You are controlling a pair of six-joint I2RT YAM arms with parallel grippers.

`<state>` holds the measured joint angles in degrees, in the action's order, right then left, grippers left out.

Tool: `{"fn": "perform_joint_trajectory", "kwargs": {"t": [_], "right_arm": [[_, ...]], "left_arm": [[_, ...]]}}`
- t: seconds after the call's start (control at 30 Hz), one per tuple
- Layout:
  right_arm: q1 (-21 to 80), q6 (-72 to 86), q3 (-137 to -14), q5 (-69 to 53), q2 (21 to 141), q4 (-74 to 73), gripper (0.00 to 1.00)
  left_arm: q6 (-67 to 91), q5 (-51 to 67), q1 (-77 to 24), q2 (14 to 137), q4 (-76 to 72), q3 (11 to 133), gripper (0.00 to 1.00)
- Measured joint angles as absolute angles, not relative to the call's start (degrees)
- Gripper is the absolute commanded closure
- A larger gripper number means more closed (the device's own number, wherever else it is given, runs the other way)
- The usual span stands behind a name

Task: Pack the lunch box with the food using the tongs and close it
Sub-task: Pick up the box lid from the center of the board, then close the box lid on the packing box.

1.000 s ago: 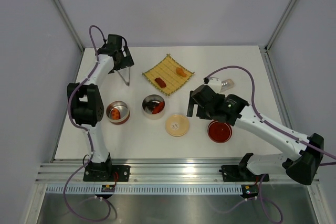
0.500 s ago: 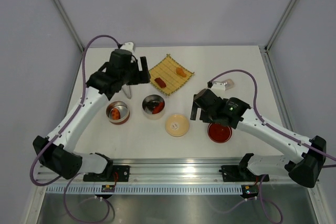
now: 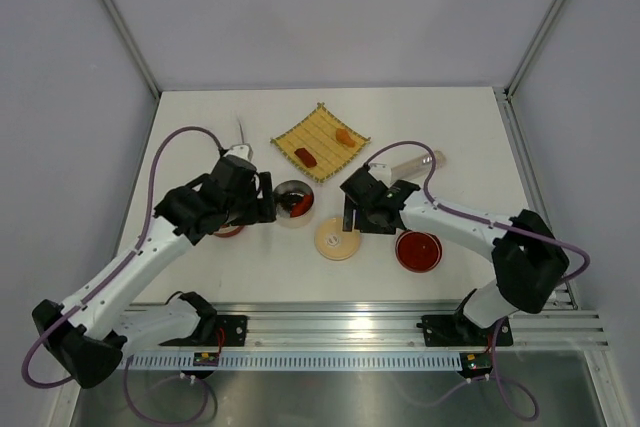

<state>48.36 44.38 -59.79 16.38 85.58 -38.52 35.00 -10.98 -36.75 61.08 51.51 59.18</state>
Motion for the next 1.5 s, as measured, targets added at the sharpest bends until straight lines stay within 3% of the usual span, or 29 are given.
{"fn": "perform_joint_trajectory", "kwargs": {"t": [0.23, 0.37, 0.47, 0.5, 0.6, 0.93, 1.17, 1.33, 1.5], "right_arm": [[46.39, 43.97, -59.64, 13.58, 96.64, -32.40, 0.32], [46.33, 45.60, -58.06, 11.55, 97.93, -28.60, 0.46], [46.33, 47.75, -56.80, 10.07, 97.73, -24.97, 0.65], [46.30, 48.58, -56.14, 9.72, 97.41, -23.62, 0.77], [46.17, 51.07, -53.84, 9.08, 95.85, -20.29, 0.99], [46.17, 54.17, -48.97, 13.47, 84.68, -27.40, 1.00], [46.41, 51.88, -56.80, 19.44, 76.27, -38.30, 1.00], [46.48, 48.90, -65.87, 20.45, 77.93, -40.77, 1.00], [46.54, 45.41, -78.08, 19.35, 89.49, -40.38, 1.00]], "left_arm": [[35.92, -17.37, -36.75, 56.80, 58.41, 67.83, 0.18], [35.92, -19.77, -36.75, 55.48, 61.10, 69.52, 0.18], [35.90, -20.47, -36.75, 54.52, 62.61, 69.73, 0.18], [35.90, -20.60, -36.75, 54.41, 63.05, 69.84, 0.18], [35.79, -21.19, -36.73, 54.37, 64.27, 70.59, 0.18], [33.82, -23.68, -36.75, 54.37, 66.57, 73.56, 0.16], [32.97, -24.32, -36.73, 54.37, 66.85, 74.17, 0.15], [33.01, -24.53, -36.69, 54.52, 66.81, 74.17, 0.15], [33.52, -25.82, -36.62, 54.08, 66.67, 74.17, 0.14]]}}
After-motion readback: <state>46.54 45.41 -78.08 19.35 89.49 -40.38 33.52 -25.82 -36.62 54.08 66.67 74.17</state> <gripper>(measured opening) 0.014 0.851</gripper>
